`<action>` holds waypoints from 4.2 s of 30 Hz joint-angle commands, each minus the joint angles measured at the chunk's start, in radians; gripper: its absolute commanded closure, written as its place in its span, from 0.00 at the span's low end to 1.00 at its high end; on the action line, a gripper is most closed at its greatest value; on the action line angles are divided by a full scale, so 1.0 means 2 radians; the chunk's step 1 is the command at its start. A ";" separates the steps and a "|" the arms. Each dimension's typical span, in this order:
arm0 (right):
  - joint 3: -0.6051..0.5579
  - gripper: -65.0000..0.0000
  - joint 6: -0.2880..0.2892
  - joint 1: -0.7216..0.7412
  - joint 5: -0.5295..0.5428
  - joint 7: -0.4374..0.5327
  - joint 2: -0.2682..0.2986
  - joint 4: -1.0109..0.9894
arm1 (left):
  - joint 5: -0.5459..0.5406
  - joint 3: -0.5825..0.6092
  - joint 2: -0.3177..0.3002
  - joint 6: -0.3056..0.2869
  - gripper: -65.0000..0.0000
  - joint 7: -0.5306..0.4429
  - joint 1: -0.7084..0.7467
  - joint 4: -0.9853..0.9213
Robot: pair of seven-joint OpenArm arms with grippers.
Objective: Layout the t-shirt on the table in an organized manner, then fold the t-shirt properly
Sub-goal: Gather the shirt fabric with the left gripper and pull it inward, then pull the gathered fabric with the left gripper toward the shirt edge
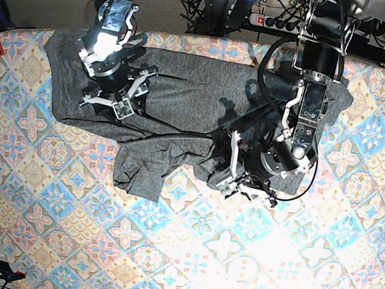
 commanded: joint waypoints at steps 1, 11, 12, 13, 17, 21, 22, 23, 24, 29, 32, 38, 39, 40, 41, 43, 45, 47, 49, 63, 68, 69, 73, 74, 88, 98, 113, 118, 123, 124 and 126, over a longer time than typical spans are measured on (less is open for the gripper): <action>0.006 0.51 -0.008 -0.005 -0.040 -0.046 0.006 0.000 | -0.008 -0.002 0.006 0.001 0.49 -0.012 -0.017 -0.002; 0.007 0.51 -0.008 -0.009 -0.041 -0.046 0.006 0.000 | -0.069 -0.002 0.012 0.004 0.49 -0.066 -0.070 -0.150; 0.007 0.51 -0.008 -0.009 -0.041 -0.046 0.006 0.000 | -0.069 -0.002 0.012 0.004 0.50 -0.077 -0.070 -0.161; 0.007 0.51 -0.008 -0.009 -0.041 -0.046 0.006 0.000 | -0.069 -0.002 0.012 0.004 0.51 -0.085 -0.070 -0.171; 0.007 0.51 -0.008 -0.009 -0.041 -0.047 0.006 0.000 | -0.069 0.003 0.019 0.004 0.53 -0.086 -0.071 -0.192; 0.007 0.51 -0.008 -0.009 -0.041 -0.048 0.006 0.000 | -0.069 0.000 0.029 0.002 0.63 -0.084 -0.071 -0.216; 0.007 0.51 -0.008 -0.009 -0.041 -0.048 0.006 0.000 | -0.069 0.000 0.029 0.003 0.67 -0.086 -0.072 -0.229; 0.007 0.51 -0.008 -0.009 -0.041 -0.048 0.006 0.001 | -0.069 0.000 0.029 0.003 0.71 -0.086 -0.075 -0.239; 0.007 0.51 -0.008 -0.009 -0.042 -0.048 0.006 0.001 | -0.069 0.000 0.029 0.004 0.76 -0.086 -0.080 -0.250; 0.030 0.51 -0.008 -0.006 -0.042 -0.046 0.006 0.001 | -0.070 -0.001 0.029 0.004 0.87 -0.086 -0.085 -0.274; 0.037 0.51 -0.008 -0.006 -0.042 -0.046 0.006 0.001 | -0.071 -0.001 0.029 0.004 0.87 -0.083 -0.089 -0.268; 0.037 0.51 -0.008 -0.006 -0.042 -0.046 0.006 0.001 | -0.068 0.001 0.061 0.004 0.87 -0.029 -0.100 -0.172; 0.037 0.51 -0.008 -0.006 -0.042 -0.046 0.006 0.001 | -0.068 0.003 0.066 0.004 0.87 -0.021 -0.104 -0.159; 0.037 0.51 -0.008 -0.006 -0.042 -0.046 0.006 0.001 | -0.068 0.003 0.071 0.004 0.87 -0.015 -0.106 -0.147; 0.036 0.51 -0.008 -0.007 -0.042 -0.046 0.006 0.001 | -0.068 0.003 0.076 0.004 0.87 -0.007 -0.107 -0.135; 0.036 0.51 -0.008 -0.007 -0.042 -0.046 0.006 0.001 | -0.069 0.003 0.079 0.004 0.88 0.010 -0.109 -0.117; 0.036 0.51 -0.008 -0.007 -0.042 -0.046 0.006 0.001 | -0.069 0.004 0.080 0.004 0.88 0.017 -0.108 -0.101; 0.036 0.51 -0.008 -0.007 -0.042 -0.046 0.006 0.001 | -0.066 0.002 0.079 0.004 0.87 0.016 -0.104 -0.096; 0.036 0.51 -0.008 -0.007 -0.042 -0.046 0.006 0.001 | -0.064 -0.001 0.075 0.004 0.87 0.013 -0.104 -0.099; 0.035 0.51 -0.008 -0.009 -0.042 -0.046 0.006 0.001 | -0.067 -0.076 0.045 0.004 0.57 -0.061 -0.101 -0.239; 0.036 0.51 -0.008 -0.010 -0.042 -0.046 0.006 0.019 | -0.068 -0.076 0.047 0.004 0.58 -0.092 -0.099 -0.292; 0.036 0.51 -0.008 -0.010 -0.042 -0.046 0.006 0.022 | -0.067 -0.076 0.049 0.004 0.58 -0.096 -0.101 -0.305; 0.036 0.51 -0.008 -0.010 -0.042 -0.048 0.006 0.026 | -0.064 -0.068 0.059 0.003 0.59 -0.110 -0.117 -0.363; 0.036 0.51 -0.008 -0.010 -0.042 -0.048 0.006 0.026 | -0.064 -0.057 0.059 0.003 0.59 -0.110 -0.120 -0.373; 0.036 0.51 -0.008 -0.007 -0.042 -0.048 0.006 0.026 | -0.071 -0.015 0.062 0.004 0.93 -0.106 -0.131 -0.378; 0.036 0.51 -0.008 -0.006 -0.042 -0.048 0.006 0.022 | -0.064 -0.013 0.093 0.004 0.94 0.014 -0.088 -0.139; 0.035 0.51 -0.008 -0.006 -0.042 -0.048 0.006 0.021 | -0.064 -0.018 0.085 0.004 0.95 0.143 -0.006 0.116; 0.036 0.51 -0.008 -0.005 -0.042 -0.047 0.006 0.021 | -0.065 -0.032 0.057 0.001 0.95 0.175 0.023 0.157; 0.036 0.51 -0.008 -0.005 -0.042 -0.046 0.006 0.021 | -0.070 -0.061 0.019 0.001 0.95 0.175 0.070 0.157; 0.036 0.51 -0.008 -0.005 -0.042 -0.046 0.006 0.021 | -0.070 -0.067 0.008 0.001 0.95 0.175 0.080 0.157; 0.036 0.51 -0.008 -0.005 -0.042 -0.046 0.006 0.021 | -0.070 -0.077 -0.010 0.001 0.95 0.175 0.100 0.157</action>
